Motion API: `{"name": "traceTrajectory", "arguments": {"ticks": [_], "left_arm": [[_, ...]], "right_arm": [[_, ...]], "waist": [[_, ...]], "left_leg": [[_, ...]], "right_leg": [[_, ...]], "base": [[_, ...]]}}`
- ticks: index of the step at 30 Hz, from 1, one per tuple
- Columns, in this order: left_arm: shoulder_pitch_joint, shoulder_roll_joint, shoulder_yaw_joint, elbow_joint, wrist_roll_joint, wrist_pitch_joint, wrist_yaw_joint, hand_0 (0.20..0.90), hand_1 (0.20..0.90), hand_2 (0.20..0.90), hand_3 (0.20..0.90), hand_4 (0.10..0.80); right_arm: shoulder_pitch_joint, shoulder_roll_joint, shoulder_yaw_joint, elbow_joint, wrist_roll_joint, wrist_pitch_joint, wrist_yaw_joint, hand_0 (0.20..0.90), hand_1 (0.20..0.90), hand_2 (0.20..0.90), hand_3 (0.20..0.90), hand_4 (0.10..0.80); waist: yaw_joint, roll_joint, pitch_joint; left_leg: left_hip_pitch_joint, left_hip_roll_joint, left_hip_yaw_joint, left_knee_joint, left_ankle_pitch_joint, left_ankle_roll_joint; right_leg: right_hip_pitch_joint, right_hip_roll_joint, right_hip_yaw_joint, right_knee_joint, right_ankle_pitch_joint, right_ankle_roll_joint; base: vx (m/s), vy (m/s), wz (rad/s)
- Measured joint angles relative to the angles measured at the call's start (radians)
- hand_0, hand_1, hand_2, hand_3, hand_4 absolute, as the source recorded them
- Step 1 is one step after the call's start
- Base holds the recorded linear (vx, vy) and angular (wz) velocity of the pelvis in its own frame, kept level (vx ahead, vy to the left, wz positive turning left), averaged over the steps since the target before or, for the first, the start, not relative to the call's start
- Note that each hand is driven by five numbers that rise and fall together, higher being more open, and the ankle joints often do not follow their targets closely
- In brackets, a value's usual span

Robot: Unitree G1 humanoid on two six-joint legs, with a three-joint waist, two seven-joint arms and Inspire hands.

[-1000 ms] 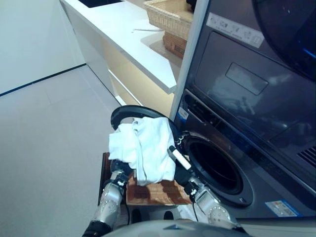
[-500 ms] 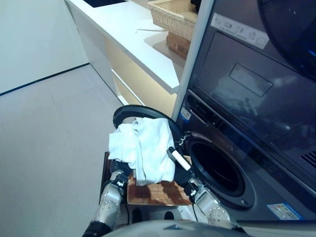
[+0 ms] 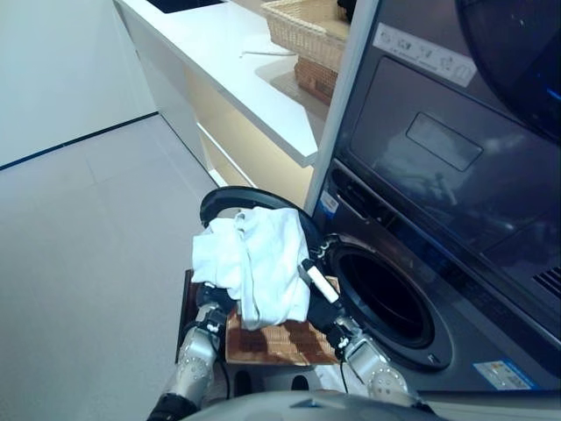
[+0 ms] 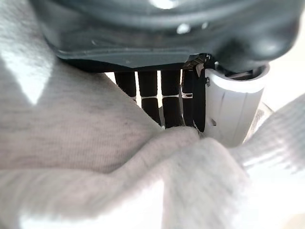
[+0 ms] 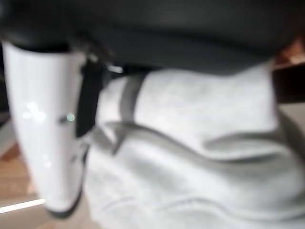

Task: Pick up the clothes and place them into the washing machine

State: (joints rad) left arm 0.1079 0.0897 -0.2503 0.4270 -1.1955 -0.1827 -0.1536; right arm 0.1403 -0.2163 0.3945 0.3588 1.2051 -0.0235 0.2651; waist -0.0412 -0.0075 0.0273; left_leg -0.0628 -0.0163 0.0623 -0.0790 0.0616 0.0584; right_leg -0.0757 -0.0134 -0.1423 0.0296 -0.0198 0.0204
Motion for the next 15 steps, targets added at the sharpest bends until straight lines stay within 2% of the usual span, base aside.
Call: {"name": "traceTrajectory", "arguments": {"ticks": [15], "left_arm": [[0.005, 0.004, -0.004, 0.0, 0.0, 0.001, -0.001, 0.2, 0.2, 0.2, 0.2, 0.3]], "right_arm": [[-0.036, -0.009, 0.046, 0.02, -0.005, 0.002, 0.001, 0.9, 0.9, 0.9, 0.9, 0.8]], "waist": [[0.002, -0.001, 0.0]], "left_leg": [[0.0, 0.0, 0.001, 0.0, 0.001, 0.002]], "right_leg": [[0.0, 0.0, 0.001, 0.0, 0.001, -0.001]], "base": [[0.0, 0.0, 0.0]]}}
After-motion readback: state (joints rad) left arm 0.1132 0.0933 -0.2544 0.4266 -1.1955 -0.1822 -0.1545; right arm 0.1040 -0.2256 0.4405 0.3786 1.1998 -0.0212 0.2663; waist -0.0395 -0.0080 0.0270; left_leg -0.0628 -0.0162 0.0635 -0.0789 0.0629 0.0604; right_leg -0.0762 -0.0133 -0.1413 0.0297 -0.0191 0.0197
